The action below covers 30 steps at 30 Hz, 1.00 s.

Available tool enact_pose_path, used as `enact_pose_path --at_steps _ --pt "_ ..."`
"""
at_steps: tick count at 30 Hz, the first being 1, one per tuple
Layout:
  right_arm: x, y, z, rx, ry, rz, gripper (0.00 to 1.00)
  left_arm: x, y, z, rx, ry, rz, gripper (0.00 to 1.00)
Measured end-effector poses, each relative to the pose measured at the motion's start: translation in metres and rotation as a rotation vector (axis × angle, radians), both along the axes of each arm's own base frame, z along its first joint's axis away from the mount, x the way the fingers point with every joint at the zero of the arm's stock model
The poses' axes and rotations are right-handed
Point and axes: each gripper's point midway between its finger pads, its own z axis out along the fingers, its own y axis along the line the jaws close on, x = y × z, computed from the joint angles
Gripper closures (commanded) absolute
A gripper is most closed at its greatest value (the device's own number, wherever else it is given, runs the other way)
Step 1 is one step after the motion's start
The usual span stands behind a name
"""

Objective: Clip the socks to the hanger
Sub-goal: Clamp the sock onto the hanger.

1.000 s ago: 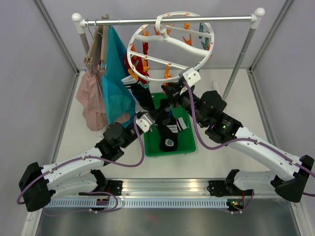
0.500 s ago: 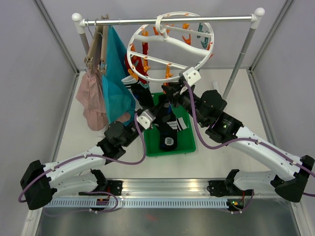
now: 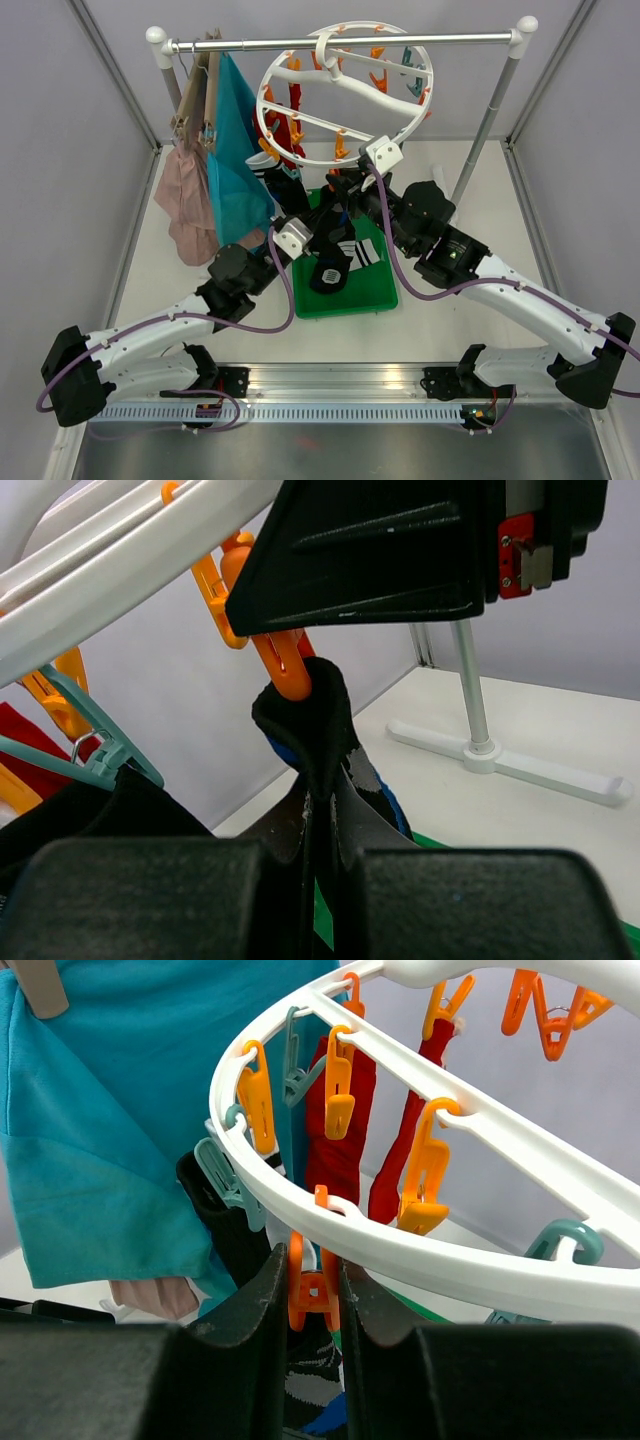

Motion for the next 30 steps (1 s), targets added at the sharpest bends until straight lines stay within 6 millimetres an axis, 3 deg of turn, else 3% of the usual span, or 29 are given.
enact_pose_path --at_steps 19,23,26,27,29,30 --pt "-0.001 0.002 -0.002 -0.007 0.004 0.003 1.00 0.002 0.002 0.016 -0.021 -0.015 0.019 0.98" --pt "-0.001 0.002 -0.002 -0.007 0.004 0.004 0.95 0.003 0.005 0.025 -0.038 -0.021 0.030 0.98" --pt "-0.001 0.002 -0.002 -0.006 0.004 0.002 0.73 0.002 0.007 0.030 -0.042 -0.024 0.031 0.98" --pt "-0.001 0.002 -0.002 -0.006 0.004 0.002 0.58 0.001 0.008 0.031 -0.043 -0.024 0.031 0.98" --pt "-0.002 0.002 -0.001 -0.001 0.007 0.006 0.39 0.002 0.007 0.033 -0.038 -0.020 0.031 0.98" --pt "-0.003 0.003 -0.002 0.004 0.014 0.007 0.35 0.002 0.007 0.034 -0.036 -0.019 0.031 0.98"
